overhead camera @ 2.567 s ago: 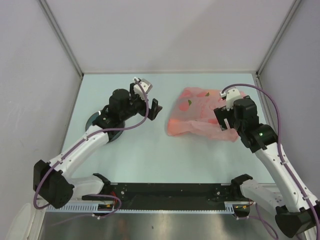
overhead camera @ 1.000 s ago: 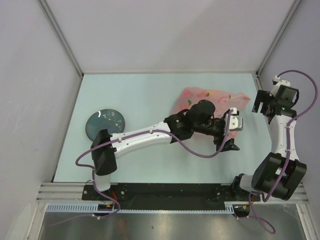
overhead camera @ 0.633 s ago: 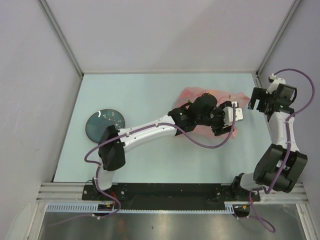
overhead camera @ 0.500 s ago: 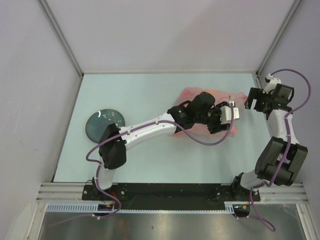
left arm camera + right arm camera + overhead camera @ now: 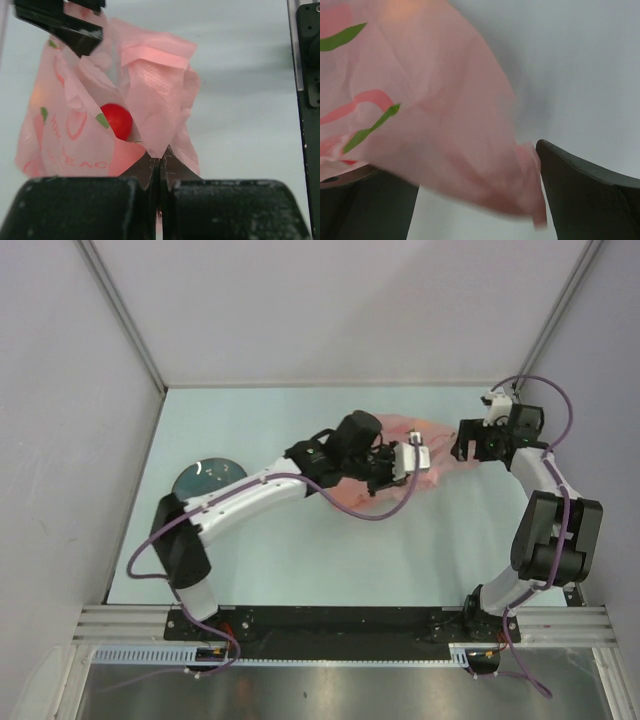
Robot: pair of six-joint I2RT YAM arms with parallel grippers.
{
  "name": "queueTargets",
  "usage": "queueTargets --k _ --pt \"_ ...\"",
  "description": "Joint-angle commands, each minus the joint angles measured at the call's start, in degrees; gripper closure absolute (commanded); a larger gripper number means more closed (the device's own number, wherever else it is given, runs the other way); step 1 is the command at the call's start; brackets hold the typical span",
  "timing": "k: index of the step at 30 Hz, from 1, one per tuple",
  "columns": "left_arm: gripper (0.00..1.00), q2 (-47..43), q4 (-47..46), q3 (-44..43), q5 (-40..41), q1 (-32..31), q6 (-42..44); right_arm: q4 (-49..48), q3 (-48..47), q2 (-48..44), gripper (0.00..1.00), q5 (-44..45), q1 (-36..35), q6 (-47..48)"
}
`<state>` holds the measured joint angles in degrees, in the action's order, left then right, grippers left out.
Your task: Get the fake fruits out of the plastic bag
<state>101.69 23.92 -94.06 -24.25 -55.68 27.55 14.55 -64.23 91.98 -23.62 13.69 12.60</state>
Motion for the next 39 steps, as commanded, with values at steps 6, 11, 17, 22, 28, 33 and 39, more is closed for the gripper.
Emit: queueTargets --k 6,11,17,22,28,33,39 --pt "1.00 -20.73 5.79 11.26 -0.98 7.51 3.82 0.13 -2.57 -7.34 0.25 3.95 -10.08 2.87" --pt "1.00 -22.15 0.97 15.31 2.80 13.39 7.25 0.14 -6.69 -6.13 1.00 0.50 -11.85 -1.49" --pt "1.00 -3.11 -7.66 -7.40 0.52 25.61 4.01 -6.19 -27.11 2.92 1.00 1.46 -12.20 -11.19" --pt "1.00 17.99 -0.03 -53.81 0.87 28.08 0.84 -6.28 -48.06 13.38 1.00 3.57 -12.11 -12.24" --pt "1.00 11.89 -13.89 -38.47 -4.29 27.91 4.43 -5.41 -54.46 10.79 1.00 3.14 -10.18 -14.45" --pt "1.00 0.29 -3.23 -24.35 -13.09 27.73 6.90 -4.00 -30.57 -4.24 1.00 0.51 -10.87 -16.38" --pt "0.79 -10.97 -0.01 8.07 -15.84 25.45 10.58 3.83 -1.20 -17.88 1.00 0.50 -17.11 -18.03"
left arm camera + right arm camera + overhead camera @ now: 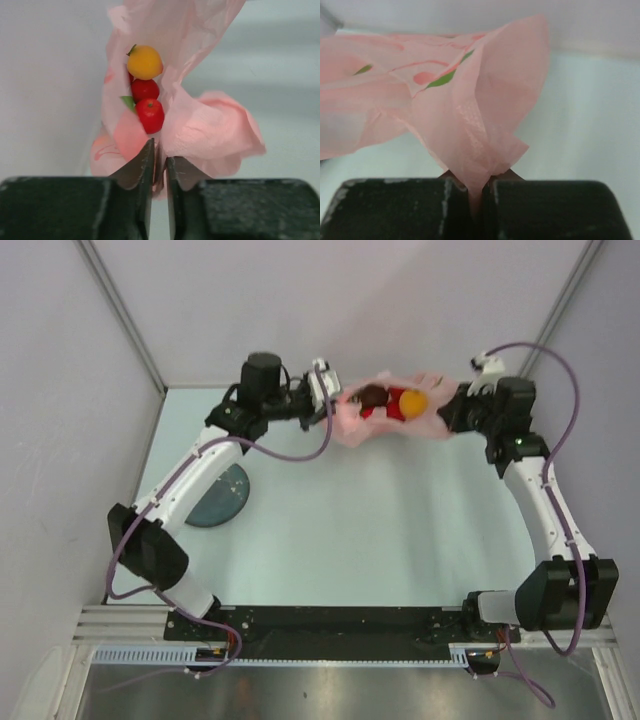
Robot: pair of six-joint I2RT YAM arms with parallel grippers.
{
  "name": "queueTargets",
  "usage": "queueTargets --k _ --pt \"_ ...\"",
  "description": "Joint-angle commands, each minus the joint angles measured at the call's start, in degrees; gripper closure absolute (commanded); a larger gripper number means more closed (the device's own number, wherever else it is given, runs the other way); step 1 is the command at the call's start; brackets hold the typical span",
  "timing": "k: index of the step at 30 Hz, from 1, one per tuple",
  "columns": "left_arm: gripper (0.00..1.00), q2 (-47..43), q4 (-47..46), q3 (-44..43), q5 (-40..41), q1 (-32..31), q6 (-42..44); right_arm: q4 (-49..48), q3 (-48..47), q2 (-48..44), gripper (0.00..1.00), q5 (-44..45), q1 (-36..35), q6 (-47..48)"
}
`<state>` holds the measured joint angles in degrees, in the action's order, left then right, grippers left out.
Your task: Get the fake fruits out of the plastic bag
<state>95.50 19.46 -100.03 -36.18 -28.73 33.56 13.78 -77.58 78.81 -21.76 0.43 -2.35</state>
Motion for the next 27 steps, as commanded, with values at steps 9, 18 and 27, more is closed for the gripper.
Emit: queueTargets --k 9,18,27 --pt "0.25 -14.98 0.05 32.35 3.39 -1.60 -10.75 5.72 22.22 -11.12 0.91 -1.53 -5.88 -4.52" --pt "0.00 -25.89 4.34 32.09 15.25 20.86 -26.00 14.86 15.01 -18.77 0.15 -3.47 -5.88 -0.81" --pt "0.01 -21.51 1.73 40.69 32.93 37.93 -24.50 18.21 14.04 -20.71 0.18 0.22 -9.12 4.62"
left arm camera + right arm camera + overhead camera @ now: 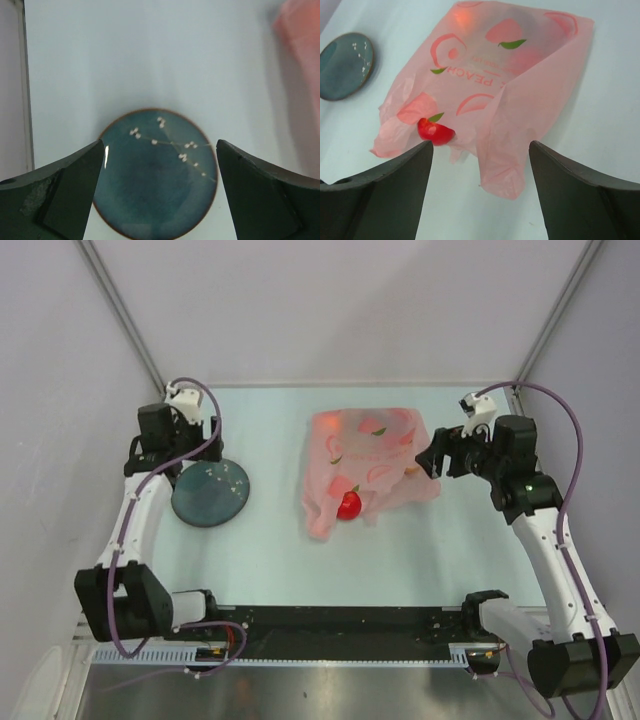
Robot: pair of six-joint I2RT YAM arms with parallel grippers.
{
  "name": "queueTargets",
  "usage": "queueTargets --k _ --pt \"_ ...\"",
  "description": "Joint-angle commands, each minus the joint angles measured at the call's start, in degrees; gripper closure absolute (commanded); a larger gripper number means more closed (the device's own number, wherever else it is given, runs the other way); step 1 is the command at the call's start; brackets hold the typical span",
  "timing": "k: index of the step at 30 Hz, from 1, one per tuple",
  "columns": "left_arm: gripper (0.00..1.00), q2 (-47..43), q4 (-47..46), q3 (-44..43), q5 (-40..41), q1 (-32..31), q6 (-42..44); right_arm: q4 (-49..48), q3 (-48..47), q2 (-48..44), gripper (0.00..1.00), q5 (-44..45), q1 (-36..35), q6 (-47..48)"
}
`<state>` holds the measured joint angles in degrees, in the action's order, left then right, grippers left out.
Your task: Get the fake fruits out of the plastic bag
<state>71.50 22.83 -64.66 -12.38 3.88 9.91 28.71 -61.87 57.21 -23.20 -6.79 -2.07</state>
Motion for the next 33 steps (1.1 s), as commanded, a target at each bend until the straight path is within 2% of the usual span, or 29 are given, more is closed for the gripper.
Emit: queueTargets --k 1,3,6,12,17,22,23,24,26,30,32,33 --pt "0.01 5.72 -1.91 5.34 9.65 7.09 -1.38 2.85 -1.68 0.80 0.19 2.36 -2.44 4.52" --pt "0.03 9.42 0.10 3.59 10.70 12.08 -3.23 1.27 -1.68 -0.25 0.18 2.90 -2.70 4.79" --pt "0.04 14.53 0.46 1.30 12.11 15.88 -4.37 0.73 -1.77 -0.70 0.18 3.78 -3.14 3.66" --pt "0.04 23.84 1.08 -0.73 14.75 17.83 -7.09 3.98 -1.59 0.44 0.18 1.15 -4.72 3.99" --pt "0.05 28.68 0.64 -1.08 14.05 18.18 -8.07 6.45 -0.98 1.76 0.19 0.87 -11.75 11.19" --pt "0.07 32.47 0.46 -0.82 13.35 19.06 -8.51 4.61 -0.71 3.96 0.19 1.06 -14.92 10.86" --pt "0.09 32.56 0.37 -0.81 11.35 19.06 -8.24 4.25 -0.71 4.40 0.19 0.88 -15.10 10.51" --pt "0.17 32.73 0.29 -0.55 9.67 19.15 -7.72 4.08 -0.71 4.66 0.19 0.70 -15.36 10.07" --pt "0.25 32.82 0.46 -0.20 5.03 19.15 -6.75 4.51 -0.63 5.28 0.19 0.53 -15.80 9.80" --pt "0.49 31.68 0.37 2.78 -3.76 19.15 -4.29 4.43 0.51 6.16 0.19 0.09 -16.41 10.32" --pt "0.57 31.07 0.64 4.63 -5.63 19.15 -2.36 4.95 0.78 6.51 0.20 -0.09 -17.20 11.46" --pt "0.69 30.98 0.81 5.59 -7.72 19.15 -1.48 4.95 1.57 6.77 0.20 0.00 -17.56 11.99"
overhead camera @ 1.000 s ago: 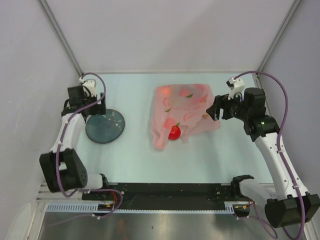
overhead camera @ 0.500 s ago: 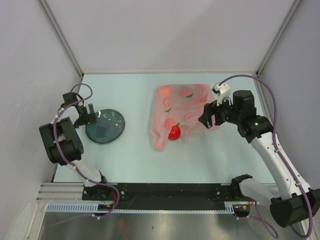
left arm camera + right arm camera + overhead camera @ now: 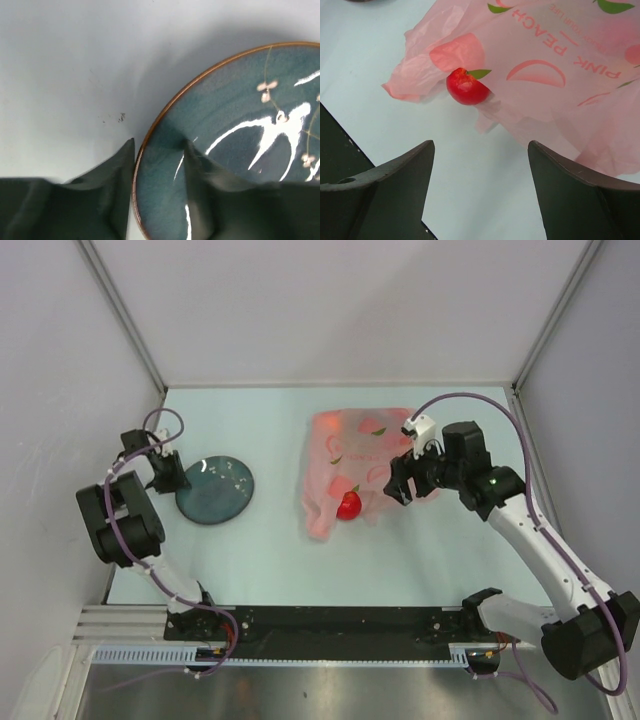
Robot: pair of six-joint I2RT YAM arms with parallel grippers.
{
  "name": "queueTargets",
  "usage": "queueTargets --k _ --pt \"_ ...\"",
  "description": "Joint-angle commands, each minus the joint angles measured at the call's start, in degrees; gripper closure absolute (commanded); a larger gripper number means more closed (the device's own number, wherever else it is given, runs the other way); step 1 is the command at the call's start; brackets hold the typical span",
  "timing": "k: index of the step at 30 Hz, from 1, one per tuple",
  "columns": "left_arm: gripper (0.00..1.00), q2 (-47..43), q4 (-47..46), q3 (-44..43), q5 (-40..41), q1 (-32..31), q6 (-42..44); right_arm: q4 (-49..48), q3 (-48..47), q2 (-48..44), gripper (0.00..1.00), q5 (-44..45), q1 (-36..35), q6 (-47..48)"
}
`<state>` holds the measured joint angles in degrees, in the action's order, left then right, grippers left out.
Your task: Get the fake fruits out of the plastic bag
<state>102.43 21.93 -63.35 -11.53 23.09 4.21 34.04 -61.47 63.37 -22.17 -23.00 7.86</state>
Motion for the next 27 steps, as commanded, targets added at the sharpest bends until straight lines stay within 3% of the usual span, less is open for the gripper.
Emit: queueTargets --k 1,7,19,27 --pt "0.73 0.05 2.32 4.55 -9.38 -0.15 6.58 -0.38 1.61 0.70 0.20 -1.03 -1.69 3.12" --pt "0.99 1.45 7.93 3.86 -14.13 -1.03 14.93 -3.36 5.83 2.36 0.21 -0.50 -5.73 5.85" --pt "1.00 -0.03 24.11 7.18 -9.48 -11.31 42.61 -16.89 9.00 11.41 0.18 4.42 -12.06 3.13" --pt "1.00 -2.41 29.04 9.21 -7.63 -19.57 48.09 -21.56 8.39 18.97 0.17 7.23 -13.65 2.61"
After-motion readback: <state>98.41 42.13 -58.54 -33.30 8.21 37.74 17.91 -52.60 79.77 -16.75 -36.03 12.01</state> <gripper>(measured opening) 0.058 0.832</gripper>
